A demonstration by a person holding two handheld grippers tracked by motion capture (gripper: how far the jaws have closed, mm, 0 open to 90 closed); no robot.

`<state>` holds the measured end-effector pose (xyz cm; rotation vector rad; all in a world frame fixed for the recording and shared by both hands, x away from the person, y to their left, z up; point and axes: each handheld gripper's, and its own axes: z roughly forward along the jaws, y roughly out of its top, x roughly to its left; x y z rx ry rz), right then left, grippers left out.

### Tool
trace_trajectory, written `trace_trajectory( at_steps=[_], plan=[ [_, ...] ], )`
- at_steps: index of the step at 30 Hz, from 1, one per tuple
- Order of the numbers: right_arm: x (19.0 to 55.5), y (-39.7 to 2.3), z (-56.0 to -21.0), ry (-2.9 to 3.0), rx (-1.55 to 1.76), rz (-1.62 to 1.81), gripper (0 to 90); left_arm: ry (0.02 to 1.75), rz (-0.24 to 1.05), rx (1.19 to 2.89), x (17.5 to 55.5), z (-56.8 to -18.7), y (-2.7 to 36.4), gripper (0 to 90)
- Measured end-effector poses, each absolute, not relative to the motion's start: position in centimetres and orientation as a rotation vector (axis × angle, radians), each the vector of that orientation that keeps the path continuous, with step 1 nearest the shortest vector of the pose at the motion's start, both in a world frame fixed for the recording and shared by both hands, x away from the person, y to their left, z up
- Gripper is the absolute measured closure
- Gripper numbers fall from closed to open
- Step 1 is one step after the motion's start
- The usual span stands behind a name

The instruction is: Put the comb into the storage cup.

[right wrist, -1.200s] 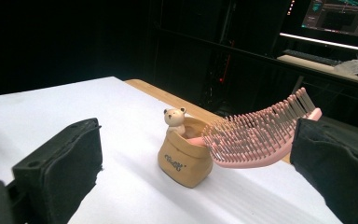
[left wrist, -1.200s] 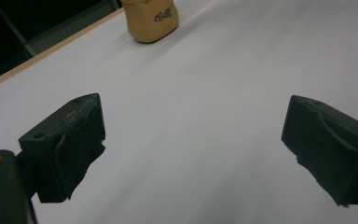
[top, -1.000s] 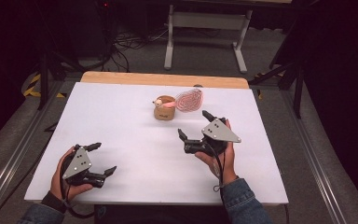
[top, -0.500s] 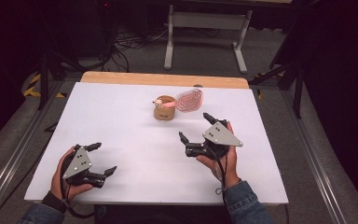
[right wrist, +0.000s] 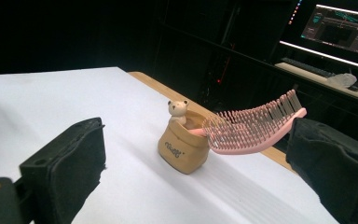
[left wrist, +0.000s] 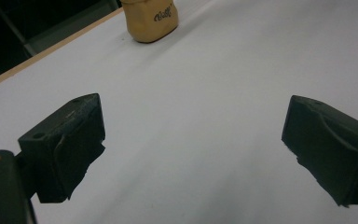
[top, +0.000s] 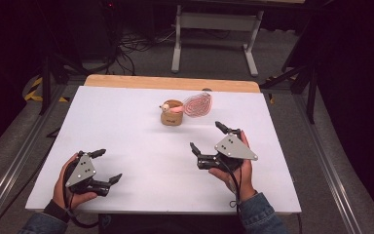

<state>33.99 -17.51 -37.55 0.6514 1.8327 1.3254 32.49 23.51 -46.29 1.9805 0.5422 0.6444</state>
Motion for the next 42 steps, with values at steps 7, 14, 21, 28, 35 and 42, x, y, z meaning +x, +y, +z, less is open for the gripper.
trace_trajectory(
  at_steps=[7,14,21,28,35,42],
  plan=[
    [33.5,-18.0,-37.7,1.841,0.642,1.310,5.1,0.545,0.645,1.981,32.5,-46.3,23.5,6.8],
    [33.2,-18.5,-38.0,1.850,0.634,1.292,5.1,0.545,0.644,1.982,32.5,-46.3,23.5,6.7],
    [32.8,-18.9,-38.5,1.883,0.610,1.277,5.3,0.544,0.644,1.982,32.5,-46.3,23.5,6.7],
    [32.4,-19.4,-39.0,1.883,0.607,1.299,5.4,0.546,0.647,1.986,32.4,-46.3,23.4,6.7],
    [32.1,-19.7,-39.6,1.899,0.591,1.277,5.5,0.541,0.652,1.988,32.4,-46.3,23.4,6.7],
    [31.8,-20.0,-40.1,1.908,0.578,1.258,5.5,0.546,0.648,1.986,32.4,-46.3,23.4,6.7]
  ],
)
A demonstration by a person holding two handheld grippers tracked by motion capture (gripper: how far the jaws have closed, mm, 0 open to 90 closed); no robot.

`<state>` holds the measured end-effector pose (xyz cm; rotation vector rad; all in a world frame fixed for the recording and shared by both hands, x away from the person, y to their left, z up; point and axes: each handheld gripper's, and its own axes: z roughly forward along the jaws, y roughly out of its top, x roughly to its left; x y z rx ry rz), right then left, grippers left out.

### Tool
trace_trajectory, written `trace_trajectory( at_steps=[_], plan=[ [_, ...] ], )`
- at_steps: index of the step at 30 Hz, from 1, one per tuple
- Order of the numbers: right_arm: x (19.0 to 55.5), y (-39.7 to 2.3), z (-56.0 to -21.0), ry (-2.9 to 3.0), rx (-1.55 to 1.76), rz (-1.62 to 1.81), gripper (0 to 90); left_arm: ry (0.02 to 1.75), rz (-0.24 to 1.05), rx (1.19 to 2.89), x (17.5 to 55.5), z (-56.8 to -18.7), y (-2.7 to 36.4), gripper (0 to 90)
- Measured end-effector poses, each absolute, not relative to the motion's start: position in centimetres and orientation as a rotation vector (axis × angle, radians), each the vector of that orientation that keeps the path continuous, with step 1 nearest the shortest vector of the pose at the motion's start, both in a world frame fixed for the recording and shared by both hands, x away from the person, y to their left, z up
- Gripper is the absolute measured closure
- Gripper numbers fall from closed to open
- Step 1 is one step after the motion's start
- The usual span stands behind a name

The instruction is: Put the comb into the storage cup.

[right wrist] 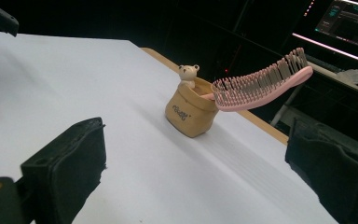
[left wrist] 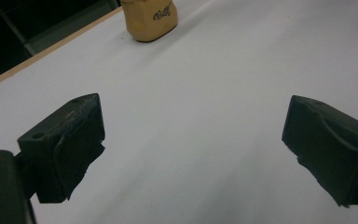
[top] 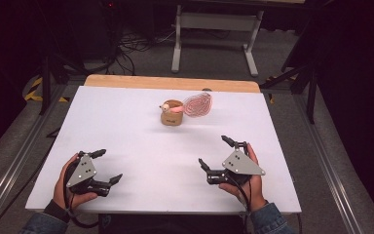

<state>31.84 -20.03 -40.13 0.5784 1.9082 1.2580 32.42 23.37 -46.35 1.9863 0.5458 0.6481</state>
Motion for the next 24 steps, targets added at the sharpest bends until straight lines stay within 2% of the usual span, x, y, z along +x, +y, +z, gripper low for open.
trace_trajectory(
  at_steps=[24],
  plan=[
    [31.7,-21.6,-43.6,1.974,0.572,1.188,5.8,0.542,0.648,1.989,32.4,-46.4,23.3,6.7]
  ],
)
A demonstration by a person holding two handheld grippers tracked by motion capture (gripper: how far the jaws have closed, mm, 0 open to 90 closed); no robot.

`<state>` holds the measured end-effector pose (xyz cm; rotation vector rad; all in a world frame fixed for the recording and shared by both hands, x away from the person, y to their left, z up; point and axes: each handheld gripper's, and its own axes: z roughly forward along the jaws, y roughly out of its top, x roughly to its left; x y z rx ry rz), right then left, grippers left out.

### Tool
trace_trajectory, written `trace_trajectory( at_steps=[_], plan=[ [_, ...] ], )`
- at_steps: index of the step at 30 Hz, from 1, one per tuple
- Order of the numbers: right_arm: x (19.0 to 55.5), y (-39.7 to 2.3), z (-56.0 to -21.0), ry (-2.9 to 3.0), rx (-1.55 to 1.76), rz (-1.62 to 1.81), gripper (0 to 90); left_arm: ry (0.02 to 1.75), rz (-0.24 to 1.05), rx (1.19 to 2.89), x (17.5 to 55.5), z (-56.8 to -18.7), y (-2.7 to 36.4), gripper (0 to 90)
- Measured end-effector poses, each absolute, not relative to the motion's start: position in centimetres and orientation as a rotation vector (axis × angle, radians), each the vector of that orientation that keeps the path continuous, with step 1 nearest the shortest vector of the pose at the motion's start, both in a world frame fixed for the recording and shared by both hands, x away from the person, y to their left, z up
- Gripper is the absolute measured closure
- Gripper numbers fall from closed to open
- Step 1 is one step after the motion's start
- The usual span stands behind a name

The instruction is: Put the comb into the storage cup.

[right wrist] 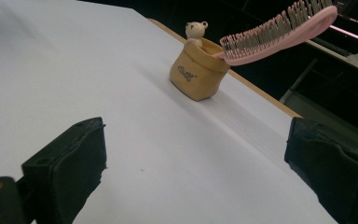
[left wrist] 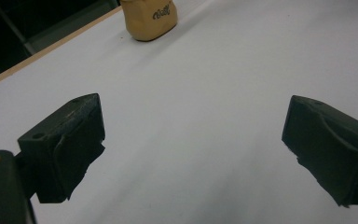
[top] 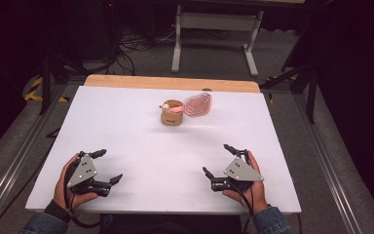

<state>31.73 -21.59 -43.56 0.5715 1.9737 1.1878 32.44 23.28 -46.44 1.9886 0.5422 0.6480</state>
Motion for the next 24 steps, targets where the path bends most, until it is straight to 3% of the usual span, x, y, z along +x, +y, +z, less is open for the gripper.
trace_trajectory(
  at_steps=[15,24],
  plan=[
    [31.1,-24.8,-46.3,2.025,0.687,1.110,6.3,0.538,0.636,1.983,32.5,-46.4,23.3,6.5],
    [31.0,-26.1,-46.3,1.993,0.733,1.113,6.3,0.533,0.627,1.971,32.5,-46.5,23.2,5.8]
  ],
)
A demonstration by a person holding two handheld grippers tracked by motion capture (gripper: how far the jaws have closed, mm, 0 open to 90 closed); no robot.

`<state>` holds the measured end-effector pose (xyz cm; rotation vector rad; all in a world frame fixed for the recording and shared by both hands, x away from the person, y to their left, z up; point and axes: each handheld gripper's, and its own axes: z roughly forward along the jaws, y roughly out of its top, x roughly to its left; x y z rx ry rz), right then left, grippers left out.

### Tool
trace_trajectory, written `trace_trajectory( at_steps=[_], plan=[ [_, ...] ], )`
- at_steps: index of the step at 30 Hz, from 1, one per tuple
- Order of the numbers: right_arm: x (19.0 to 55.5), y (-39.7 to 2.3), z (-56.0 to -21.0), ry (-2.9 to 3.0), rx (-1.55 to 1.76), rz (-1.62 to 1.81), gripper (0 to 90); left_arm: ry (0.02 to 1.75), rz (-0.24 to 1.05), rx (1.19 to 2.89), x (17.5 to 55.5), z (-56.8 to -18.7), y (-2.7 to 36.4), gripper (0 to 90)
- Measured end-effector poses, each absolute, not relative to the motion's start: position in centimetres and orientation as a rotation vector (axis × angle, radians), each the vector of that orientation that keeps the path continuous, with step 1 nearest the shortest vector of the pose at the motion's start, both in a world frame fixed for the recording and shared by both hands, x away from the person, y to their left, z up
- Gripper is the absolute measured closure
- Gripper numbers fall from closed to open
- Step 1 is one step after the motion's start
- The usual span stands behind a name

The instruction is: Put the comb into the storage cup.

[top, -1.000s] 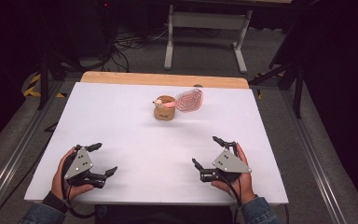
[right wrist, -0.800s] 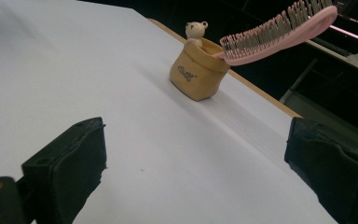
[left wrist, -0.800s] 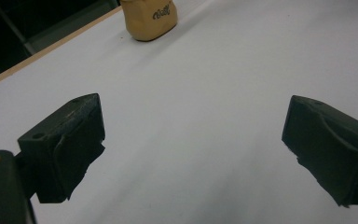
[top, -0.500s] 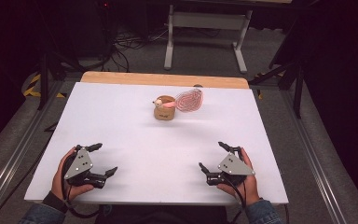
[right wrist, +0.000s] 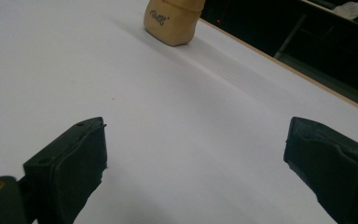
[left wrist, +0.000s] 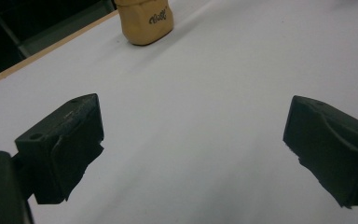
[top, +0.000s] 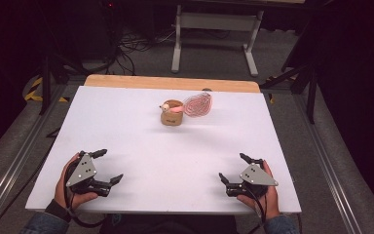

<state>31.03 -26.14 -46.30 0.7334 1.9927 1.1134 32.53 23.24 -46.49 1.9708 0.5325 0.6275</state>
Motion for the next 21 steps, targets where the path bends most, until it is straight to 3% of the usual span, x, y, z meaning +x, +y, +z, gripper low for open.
trace_trajectory(
  at_steps=[21],
  plan=[
    [31.02,-26.17,-45.82,1.914,0.776,1.108,5.5,0.531,0.635,1.981,32.40,-46.49,23.30,5.5]
  ],
)
